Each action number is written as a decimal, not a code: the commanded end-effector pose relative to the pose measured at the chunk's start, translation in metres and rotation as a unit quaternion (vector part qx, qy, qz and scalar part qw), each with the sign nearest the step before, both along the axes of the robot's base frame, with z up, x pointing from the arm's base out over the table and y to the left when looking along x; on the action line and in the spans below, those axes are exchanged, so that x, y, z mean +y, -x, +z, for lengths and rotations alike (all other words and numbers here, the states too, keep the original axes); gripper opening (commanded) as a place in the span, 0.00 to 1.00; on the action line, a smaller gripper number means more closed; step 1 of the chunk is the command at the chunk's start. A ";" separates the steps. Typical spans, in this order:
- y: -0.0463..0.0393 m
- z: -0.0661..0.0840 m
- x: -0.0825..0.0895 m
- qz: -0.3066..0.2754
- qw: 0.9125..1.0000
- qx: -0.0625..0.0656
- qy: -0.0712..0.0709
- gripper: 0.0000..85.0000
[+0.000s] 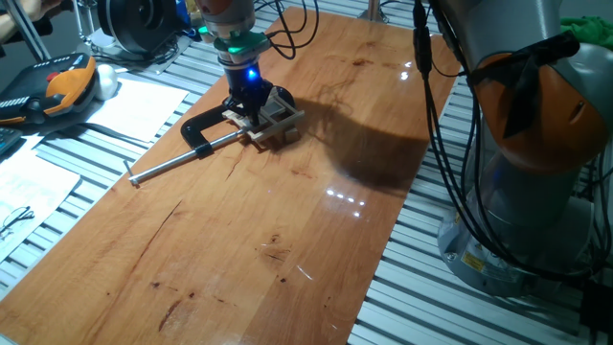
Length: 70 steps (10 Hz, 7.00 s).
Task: Close a sliding window
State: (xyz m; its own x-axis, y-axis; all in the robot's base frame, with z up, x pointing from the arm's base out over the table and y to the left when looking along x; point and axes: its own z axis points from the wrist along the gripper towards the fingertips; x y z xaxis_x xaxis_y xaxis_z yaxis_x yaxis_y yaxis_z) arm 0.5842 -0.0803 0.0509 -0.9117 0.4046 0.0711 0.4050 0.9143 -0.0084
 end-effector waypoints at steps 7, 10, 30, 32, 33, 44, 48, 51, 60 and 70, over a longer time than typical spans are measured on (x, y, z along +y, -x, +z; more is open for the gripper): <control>0.0031 -0.001 0.001 -0.001 1.000 0.001 -0.004 0.00; 0.0046 -0.001 0.002 0.000 1.000 0.001 -0.002 0.00; 0.0089 0.000 0.004 0.008 1.000 -0.012 0.005 0.00; 0.0100 0.001 0.004 0.008 1.000 -0.011 0.005 0.00; 0.0107 0.002 0.004 0.008 1.000 -0.011 0.005 0.00; 0.0146 0.002 0.007 0.006 1.000 -0.011 0.003 0.00; 0.0165 0.001 0.009 0.005 1.000 -0.011 0.000 0.00; 0.0175 0.001 0.010 0.005 1.000 -0.011 0.000 0.00; 0.0017 0.010 0.001 0.009 1.000 -0.012 0.000 0.00; -0.0269 -0.002 -0.017 0.029 0.998 -0.039 0.031 0.00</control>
